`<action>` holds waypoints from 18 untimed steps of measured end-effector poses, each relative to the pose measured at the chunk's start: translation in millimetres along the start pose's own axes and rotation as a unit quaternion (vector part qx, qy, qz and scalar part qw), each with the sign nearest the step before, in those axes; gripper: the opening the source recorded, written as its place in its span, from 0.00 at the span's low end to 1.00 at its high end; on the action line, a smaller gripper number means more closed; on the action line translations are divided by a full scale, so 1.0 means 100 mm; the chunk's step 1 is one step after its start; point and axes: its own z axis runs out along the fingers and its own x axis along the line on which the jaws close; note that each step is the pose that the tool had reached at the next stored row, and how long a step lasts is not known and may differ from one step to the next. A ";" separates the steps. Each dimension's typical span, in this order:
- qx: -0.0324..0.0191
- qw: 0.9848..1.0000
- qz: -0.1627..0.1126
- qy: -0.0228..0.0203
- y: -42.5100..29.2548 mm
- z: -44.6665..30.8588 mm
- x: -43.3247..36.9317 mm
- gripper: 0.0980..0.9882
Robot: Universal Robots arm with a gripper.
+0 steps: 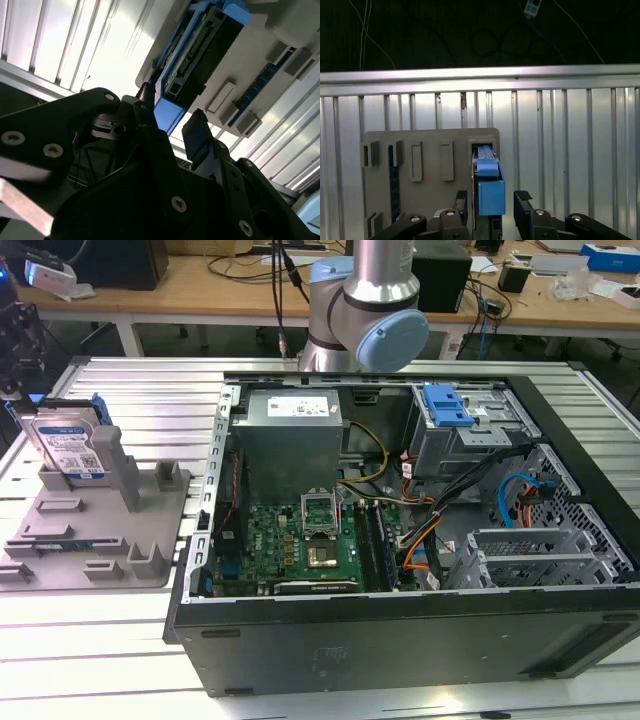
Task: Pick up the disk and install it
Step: 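Pick up the disk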
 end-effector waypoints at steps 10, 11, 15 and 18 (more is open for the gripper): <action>0.000 1.000 0.000 0.000 0.001 0.097 0.000 0.45; 0.000 1.000 0.000 0.000 0.001 0.105 0.000 0.45; 0.000 1.000 0.000 0.000 0.003 0.164 0.000 0.45; 0.000 1.000 0.000 0.000 0.005 0.209 0.001 0.35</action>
